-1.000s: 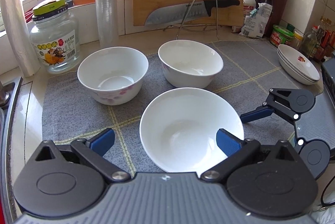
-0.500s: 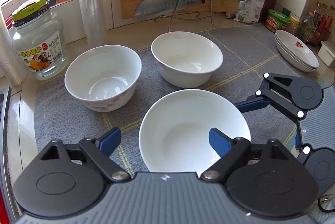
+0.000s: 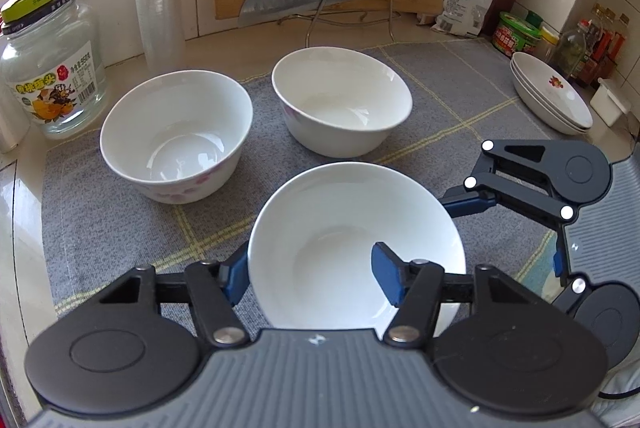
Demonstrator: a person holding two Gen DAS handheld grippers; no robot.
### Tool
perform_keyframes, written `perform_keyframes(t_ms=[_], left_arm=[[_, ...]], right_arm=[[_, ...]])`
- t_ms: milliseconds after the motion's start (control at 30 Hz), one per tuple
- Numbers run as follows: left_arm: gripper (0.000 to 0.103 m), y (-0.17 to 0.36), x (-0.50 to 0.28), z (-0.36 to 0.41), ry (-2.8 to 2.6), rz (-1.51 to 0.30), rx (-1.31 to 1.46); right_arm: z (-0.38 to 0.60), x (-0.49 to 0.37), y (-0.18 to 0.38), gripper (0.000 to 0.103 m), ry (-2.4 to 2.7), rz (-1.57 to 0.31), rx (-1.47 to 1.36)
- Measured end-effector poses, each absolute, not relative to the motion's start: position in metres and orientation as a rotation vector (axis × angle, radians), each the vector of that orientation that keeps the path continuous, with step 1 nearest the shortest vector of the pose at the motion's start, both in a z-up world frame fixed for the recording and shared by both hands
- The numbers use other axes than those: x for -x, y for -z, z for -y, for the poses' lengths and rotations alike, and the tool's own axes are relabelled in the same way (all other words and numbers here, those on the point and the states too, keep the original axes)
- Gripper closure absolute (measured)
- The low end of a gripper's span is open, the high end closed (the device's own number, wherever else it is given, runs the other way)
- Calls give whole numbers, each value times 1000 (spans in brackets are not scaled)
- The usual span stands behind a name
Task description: Organize plates and bowls
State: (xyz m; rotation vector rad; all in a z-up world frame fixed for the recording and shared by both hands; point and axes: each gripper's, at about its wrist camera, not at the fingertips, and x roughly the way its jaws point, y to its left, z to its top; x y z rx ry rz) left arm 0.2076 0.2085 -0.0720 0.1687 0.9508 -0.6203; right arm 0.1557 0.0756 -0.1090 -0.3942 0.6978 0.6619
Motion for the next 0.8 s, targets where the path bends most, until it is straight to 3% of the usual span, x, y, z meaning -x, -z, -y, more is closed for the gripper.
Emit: perform_keyframes(t_ms=[800], left_arm=[[42, 52, -193, -176, 649, -922, -174]], right_arm=[[-46, -144, 88, 21, -647, -741, 381]])
